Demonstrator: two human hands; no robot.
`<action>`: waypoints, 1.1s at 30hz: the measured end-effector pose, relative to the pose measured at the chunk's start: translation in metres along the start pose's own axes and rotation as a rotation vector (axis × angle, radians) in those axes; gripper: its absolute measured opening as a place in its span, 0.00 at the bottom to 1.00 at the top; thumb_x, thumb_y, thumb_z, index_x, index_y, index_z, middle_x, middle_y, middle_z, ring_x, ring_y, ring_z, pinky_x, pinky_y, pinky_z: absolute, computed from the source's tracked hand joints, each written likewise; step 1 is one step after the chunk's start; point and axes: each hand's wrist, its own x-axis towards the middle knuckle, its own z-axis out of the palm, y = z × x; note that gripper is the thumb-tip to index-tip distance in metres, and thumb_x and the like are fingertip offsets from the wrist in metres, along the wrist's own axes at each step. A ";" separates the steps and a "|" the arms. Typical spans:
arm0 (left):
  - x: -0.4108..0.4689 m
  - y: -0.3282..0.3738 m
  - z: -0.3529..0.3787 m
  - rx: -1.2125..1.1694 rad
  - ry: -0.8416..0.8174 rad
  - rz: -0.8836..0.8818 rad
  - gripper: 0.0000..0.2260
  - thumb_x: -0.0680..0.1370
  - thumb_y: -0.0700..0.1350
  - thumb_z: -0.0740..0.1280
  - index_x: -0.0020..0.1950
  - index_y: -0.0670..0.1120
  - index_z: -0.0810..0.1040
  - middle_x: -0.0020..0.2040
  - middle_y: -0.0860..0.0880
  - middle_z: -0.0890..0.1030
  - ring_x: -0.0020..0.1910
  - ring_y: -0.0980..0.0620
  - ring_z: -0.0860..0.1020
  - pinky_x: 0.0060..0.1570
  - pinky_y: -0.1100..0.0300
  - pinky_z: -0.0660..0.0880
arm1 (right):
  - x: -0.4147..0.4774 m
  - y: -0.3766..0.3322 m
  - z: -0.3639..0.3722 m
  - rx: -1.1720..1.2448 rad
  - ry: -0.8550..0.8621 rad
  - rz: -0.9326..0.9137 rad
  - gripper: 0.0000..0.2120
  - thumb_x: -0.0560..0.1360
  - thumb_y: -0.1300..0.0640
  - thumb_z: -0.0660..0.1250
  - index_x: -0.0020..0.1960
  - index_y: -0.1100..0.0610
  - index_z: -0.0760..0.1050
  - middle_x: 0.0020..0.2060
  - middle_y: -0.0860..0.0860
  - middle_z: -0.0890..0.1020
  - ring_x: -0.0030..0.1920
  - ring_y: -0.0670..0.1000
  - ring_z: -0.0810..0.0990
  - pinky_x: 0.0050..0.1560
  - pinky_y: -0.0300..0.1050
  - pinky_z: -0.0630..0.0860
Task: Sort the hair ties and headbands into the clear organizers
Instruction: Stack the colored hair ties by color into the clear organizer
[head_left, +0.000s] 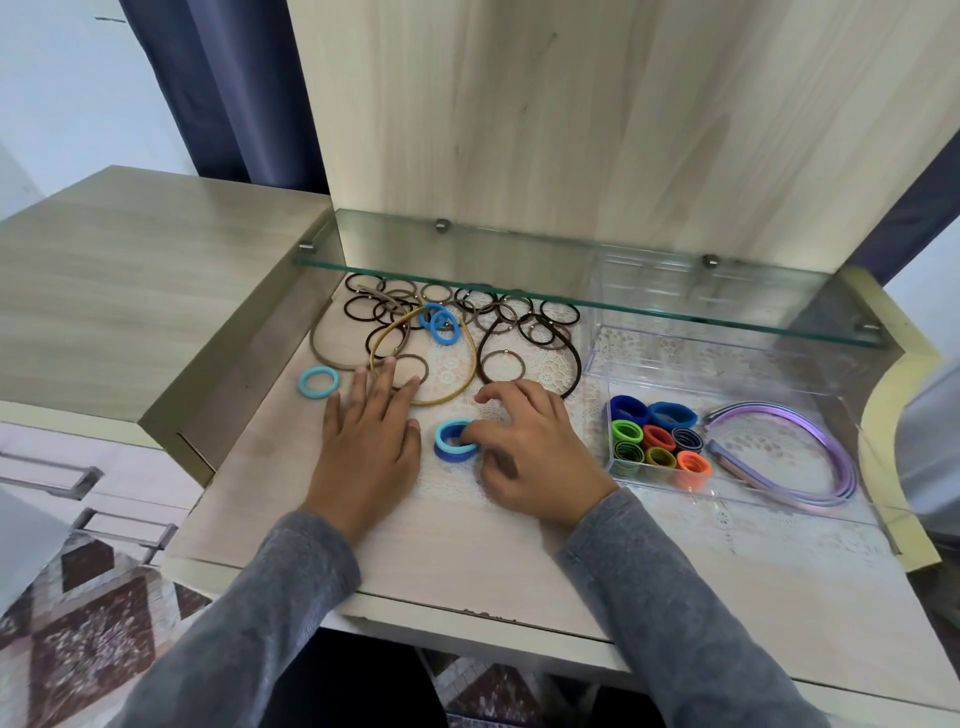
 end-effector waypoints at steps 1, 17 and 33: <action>0.001 0.000 0.000 -0.004 -0.004 -0.003 0.24 0.84 0.50 0.50 0.81 0.53 0.53 0.82 0.52 0.44 0.81 0.49 0.41 0.77 0.46 0.41 | 0.000 0.000 -0.003 -0.012 -0.021 -0.007 0.13 0.70 0.54 0.64 0.53 0.47 0.79 0.60 0.52 0.73 0.63 0.55 0.67 0.61 0.53 0.65; -0.003 0.002 0.002 0.093 0.007 0.164 0.34 0.74 0.54 0.39 0.81 0.53 0.52 0.82 0.53 0.43 0.80 0.48 0.38 0.74 0.41 0.35 | -0.004 0.004 -0.032 -0.119 -0.163 -0.055 0.12 0.76 0.52 0.66 0.59 0.46 0.79 0.67 0.52 0.67 0.69 0.55 0.59 0.69 0.52 0.57; -0.012 0.031 0.008 -0.279 0.042 0.351 0.31 0.72 0.42 0.53 0.76 0.54 0.67 0.71 0.54 0.74 0.78 0.57 0.57 0.77 0.49 0.40 | -0.003 0.012 -0.035 -0.189 0.071 -0.208 0.04 0.68 0.56 0.74 0.42 0.51 0.83 0.48 0.54 0.77 0.55 0.59 0.75 0.52 0.55 0.72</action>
